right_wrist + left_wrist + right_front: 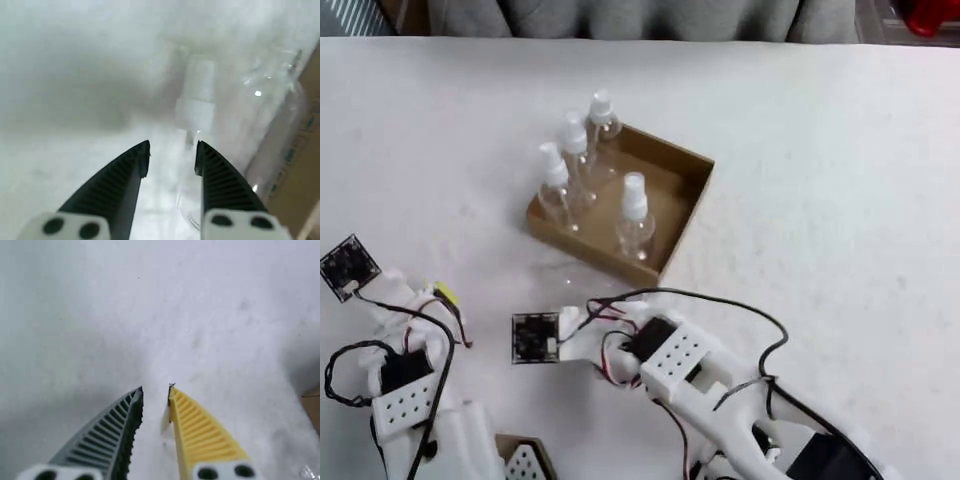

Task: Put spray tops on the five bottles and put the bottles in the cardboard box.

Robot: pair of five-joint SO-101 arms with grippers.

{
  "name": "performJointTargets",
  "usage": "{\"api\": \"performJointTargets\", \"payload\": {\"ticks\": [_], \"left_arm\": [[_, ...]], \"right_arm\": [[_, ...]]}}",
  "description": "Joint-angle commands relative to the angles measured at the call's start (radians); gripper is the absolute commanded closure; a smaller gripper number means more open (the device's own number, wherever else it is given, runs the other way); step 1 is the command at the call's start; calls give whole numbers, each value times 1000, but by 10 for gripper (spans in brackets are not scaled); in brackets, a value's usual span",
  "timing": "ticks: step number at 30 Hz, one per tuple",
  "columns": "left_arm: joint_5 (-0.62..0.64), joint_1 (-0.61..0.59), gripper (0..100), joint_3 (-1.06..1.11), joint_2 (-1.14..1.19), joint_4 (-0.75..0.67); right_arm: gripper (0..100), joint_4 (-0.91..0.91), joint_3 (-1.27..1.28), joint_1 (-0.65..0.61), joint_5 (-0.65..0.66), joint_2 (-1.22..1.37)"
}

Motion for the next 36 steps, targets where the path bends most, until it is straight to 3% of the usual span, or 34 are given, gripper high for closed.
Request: {"api": "performJointTargets", "payload": {"ticks": [1,8,13,20,28,32,36], "left_arm": [[9,12,906,-57,-12,11],[9,-31,906,-100,-12,61],[11,-58,906,-138,64,54],[12,-189,909,-362,470,31],[83,-231,910,-552,803,32],[83,-260,910,-571,828,32],[83,-262,910,-571,828,32]], "right_arm": [[879,-25,-43,15,-9,25],[885,-122,-64,1,-14,145],[983,-107,-104,-16,-37,160],[982,-114,-201,-53,-427,156],[977,-217,-342,-128,-885,163],[971,-305,-344,-134,-974,193],[861,-344,-350,-136,-984,274]]}}
